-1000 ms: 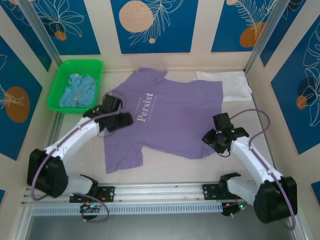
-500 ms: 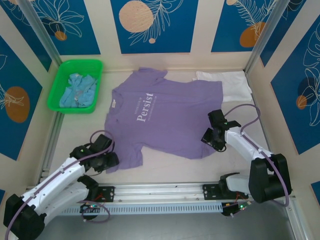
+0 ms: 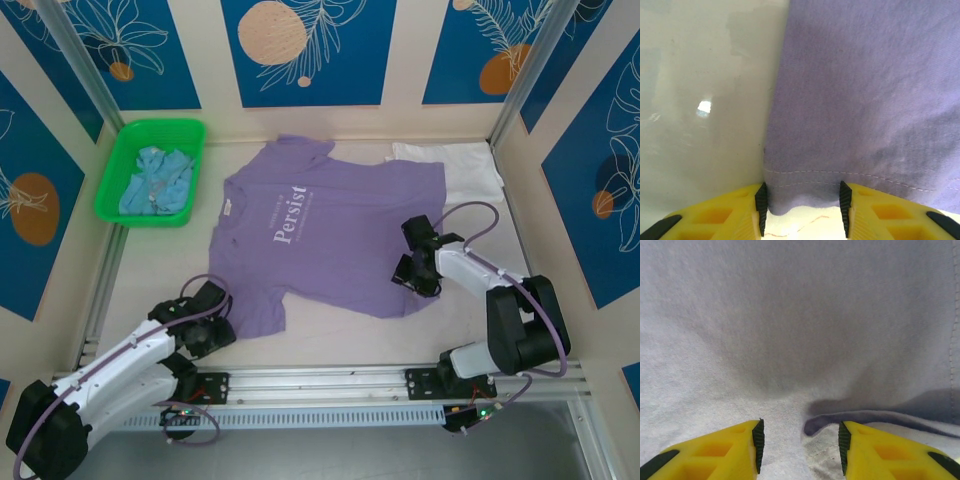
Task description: Fold and stack the t-shirts
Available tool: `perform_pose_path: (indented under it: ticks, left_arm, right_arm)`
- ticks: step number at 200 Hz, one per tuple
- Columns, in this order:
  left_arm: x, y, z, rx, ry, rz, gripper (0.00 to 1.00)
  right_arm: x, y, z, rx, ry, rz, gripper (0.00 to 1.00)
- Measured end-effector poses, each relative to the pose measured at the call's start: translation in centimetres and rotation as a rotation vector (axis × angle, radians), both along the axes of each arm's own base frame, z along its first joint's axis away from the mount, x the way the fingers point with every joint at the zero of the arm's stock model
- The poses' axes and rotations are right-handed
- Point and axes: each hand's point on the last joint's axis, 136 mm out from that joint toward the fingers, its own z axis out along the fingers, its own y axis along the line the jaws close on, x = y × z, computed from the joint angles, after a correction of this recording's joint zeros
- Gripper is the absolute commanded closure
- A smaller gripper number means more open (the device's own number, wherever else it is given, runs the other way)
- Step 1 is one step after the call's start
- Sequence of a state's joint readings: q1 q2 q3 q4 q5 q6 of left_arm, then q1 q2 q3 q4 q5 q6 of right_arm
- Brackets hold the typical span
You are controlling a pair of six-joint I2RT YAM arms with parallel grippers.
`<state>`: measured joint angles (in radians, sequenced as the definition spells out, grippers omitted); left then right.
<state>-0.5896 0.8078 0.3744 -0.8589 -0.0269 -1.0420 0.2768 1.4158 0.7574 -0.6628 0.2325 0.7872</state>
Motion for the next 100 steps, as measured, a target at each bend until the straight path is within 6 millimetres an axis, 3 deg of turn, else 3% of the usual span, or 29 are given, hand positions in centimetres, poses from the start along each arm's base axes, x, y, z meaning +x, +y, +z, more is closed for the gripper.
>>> perform_pose_path:
  ticks: [53, 72, 100]
  left_arm:
    - [0.05, 0.27, -0.04, 0.015, -0.004, 0.002, 0.62]
    - [0.18, 0.33, -0.03, 0.019, -0.011, 0.002, 0.54]
    - [0.54, 0.44, 0.04, 0.028, -0.029, 0.003, 0.54]
  right_arm:
    - [-0.05, 0.10, -0.35, -0.010, 0.009, 0.008, 0.62]
    - [-0.04, 0.02, -0.35, -0.015, 0.008, 0.008, 0.63]
    - [0.01, -0.19, -0.36, -0.027, 0.005, 0.006, 0.65]
